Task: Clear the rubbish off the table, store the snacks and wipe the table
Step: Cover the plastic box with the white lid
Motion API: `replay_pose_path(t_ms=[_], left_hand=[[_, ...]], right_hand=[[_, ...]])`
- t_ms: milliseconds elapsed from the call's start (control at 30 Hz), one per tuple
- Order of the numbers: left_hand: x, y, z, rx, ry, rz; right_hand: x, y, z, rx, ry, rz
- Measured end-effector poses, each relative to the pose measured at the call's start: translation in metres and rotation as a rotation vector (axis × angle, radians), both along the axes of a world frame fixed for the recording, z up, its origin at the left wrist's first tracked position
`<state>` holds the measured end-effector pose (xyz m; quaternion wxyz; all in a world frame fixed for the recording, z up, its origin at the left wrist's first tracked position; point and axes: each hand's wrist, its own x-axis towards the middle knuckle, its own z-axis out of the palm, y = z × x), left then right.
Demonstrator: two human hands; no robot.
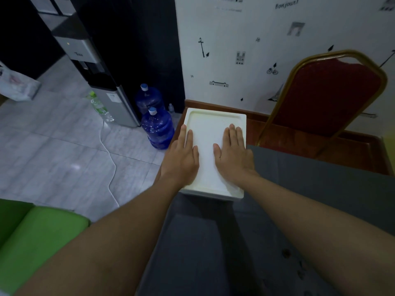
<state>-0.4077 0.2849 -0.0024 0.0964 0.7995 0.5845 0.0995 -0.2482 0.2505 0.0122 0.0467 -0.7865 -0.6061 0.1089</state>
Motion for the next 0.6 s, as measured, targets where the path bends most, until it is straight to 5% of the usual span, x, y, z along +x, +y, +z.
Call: replay_pose_path(t_ms=[600], left_hand=[[0.015, 0.047, 0.010, -0.043, 0.050, 0.000]], right_hand=[[-0.011, -0.026, -0.002, 0.045, 0.020, -0.021]])
